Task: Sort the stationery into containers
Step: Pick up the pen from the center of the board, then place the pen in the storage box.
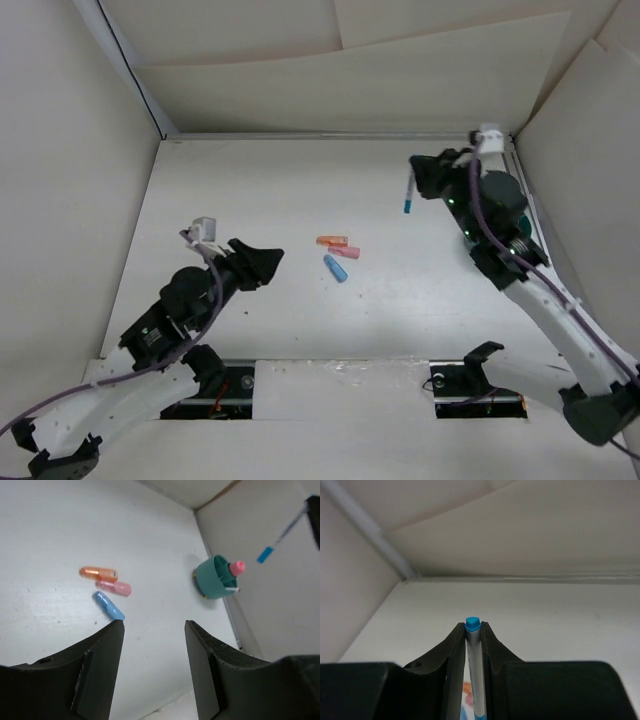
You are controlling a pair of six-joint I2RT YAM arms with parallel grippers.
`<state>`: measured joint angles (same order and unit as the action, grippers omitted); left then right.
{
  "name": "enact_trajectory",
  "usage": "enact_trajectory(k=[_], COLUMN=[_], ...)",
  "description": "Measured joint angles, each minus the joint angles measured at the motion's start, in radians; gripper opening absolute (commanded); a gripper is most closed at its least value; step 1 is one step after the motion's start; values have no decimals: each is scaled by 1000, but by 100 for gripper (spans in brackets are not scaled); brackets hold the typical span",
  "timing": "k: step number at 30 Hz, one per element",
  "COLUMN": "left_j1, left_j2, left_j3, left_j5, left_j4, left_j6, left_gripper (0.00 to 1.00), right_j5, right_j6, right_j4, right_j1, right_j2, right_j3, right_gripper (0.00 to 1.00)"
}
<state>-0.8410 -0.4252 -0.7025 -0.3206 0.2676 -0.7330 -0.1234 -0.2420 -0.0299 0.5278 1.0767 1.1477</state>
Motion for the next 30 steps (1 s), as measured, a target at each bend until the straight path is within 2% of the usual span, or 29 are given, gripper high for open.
enact_trajectory(k=[6, 12, 19, 25, 30], left_j1=[-2, -2, -2, -2, -2], left_j2=[-136, -235, -343, -409, -428], left_j3=[89, 154, 195, 238, 249], left_j5=[111, 185, 246, 278, 291], left_j4=[-110, -222, -337, -394, -430], left_j6=[-4, 1, 19, 31, 49], left_gripper=[48, 48, 47, 47, 47], right_j5=[-434, -765, -940, -953, -958], right_j6=[-153, -269, -359, -426, -461], right_j4=[37, 34, 38, 33, 29], right_j1=[-162, -304, -427, -492, -516], right_j2=[-324, -457, -373, -194, -105], right_j3=[-280, -456, -477, -476, -476], right_gripper=[0, 0, 0, 0, 0])
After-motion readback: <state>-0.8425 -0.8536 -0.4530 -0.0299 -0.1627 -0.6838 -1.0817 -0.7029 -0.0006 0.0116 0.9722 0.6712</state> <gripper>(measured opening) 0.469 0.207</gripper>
